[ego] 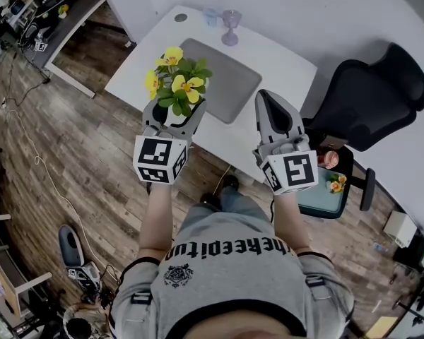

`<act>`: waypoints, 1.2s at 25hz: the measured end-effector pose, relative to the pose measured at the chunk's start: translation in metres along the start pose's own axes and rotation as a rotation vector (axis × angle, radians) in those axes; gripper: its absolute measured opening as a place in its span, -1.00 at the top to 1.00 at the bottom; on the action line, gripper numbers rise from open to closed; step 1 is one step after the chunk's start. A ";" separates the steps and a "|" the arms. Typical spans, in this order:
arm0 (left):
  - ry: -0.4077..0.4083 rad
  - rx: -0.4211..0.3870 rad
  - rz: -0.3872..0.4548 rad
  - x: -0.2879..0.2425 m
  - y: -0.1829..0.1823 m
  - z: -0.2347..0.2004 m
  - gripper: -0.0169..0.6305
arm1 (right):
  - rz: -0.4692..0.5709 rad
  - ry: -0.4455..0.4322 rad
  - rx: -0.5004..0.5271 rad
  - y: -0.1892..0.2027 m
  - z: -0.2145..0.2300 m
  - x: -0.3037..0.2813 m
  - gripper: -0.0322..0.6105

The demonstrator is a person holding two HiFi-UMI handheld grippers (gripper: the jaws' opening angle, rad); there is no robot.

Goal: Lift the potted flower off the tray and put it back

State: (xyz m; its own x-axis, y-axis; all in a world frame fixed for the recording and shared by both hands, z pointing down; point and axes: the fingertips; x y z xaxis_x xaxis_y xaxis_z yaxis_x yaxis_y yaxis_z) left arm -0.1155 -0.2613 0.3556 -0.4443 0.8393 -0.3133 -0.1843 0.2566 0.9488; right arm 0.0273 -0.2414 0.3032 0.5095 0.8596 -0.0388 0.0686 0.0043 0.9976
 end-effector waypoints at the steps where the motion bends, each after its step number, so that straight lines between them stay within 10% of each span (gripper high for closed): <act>1: 0.001 0.000 0.000 -0.001 0.001 0.000 -0.06 | -0.001 0.001 0.001 0.000 0.000 0.000 0.89; 30: -0.005 0.044 -0.125 -0.129 0.049 -0.040 -0.06 | -0.086 -0.014 -0.022 0.032 0.044 -0.067 0.89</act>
State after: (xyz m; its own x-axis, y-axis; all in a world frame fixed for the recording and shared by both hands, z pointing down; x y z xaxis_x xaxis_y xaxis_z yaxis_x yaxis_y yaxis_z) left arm -0.1024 -0.3760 0.4406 -0.4155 0.8019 -0.4294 -0.1993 0.3803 0.9031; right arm 0.0330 -0.3207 0.3351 0.5148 0.8482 -0.1250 0.0939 0.0891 0.9916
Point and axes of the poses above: the fingertips, and each gripper's own axes: x backward along the fingers, z to its right, y out of its underside, and after that the axes turned 9 degrees about -z, right-handed
